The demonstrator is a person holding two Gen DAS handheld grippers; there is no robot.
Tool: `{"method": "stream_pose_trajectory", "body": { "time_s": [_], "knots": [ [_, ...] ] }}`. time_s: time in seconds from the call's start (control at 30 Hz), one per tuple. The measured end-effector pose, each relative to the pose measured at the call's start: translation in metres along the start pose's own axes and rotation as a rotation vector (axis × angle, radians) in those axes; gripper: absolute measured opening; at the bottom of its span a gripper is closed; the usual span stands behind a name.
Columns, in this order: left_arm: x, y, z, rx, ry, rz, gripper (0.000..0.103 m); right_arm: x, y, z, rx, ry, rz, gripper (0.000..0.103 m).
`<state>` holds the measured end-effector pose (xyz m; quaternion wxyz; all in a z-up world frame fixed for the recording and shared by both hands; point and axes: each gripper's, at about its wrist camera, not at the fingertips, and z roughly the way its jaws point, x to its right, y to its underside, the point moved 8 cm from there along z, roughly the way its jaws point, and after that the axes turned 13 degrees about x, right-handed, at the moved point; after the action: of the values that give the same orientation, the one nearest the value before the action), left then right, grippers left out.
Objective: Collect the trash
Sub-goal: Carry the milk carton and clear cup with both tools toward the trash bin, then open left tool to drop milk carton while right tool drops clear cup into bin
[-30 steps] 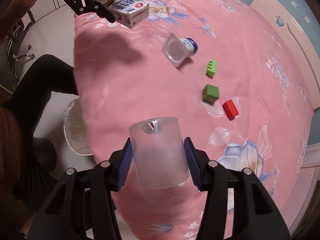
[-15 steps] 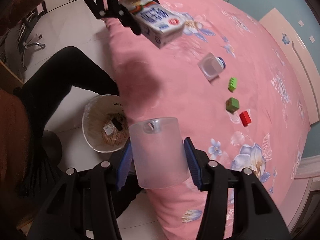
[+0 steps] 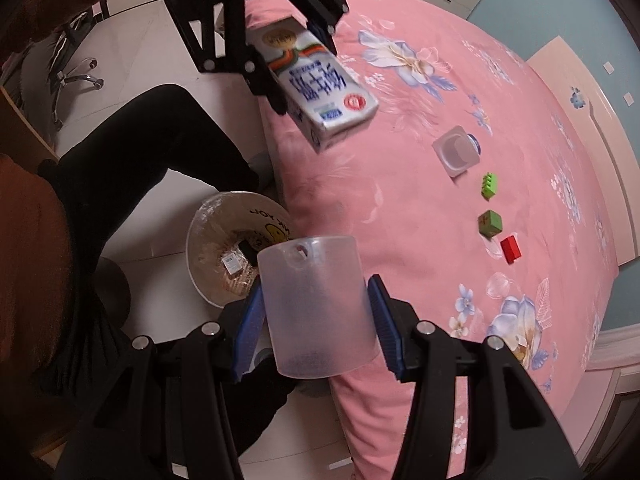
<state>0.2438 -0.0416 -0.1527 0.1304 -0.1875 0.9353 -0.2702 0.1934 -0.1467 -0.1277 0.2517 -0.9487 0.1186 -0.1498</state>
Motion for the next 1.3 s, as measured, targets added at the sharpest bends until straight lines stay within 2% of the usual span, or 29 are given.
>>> {"method": "stream_pose_trajectory", "body": {
  "time_s": [0.53,0.8,1.3],
  "knots": [
    [0.049,0.034,0.035,-0.049,0.092,0.017,0.053,-0.059,0.017,0.039,-0.033,-0.059,-0.027,0.052],
    [0.071,0.051,0.067,-0.078,0.148,0.003,0.053,-0.084,0.023,0.064,-0.034,-0.116,-0.015,0.052],
    [0.081,0.079,0.115,-0.118,0.214,-0.044,0.053,-0.108,0.022,0.112,-0.029,-0.216,0.019,0.052]
  ]
}}
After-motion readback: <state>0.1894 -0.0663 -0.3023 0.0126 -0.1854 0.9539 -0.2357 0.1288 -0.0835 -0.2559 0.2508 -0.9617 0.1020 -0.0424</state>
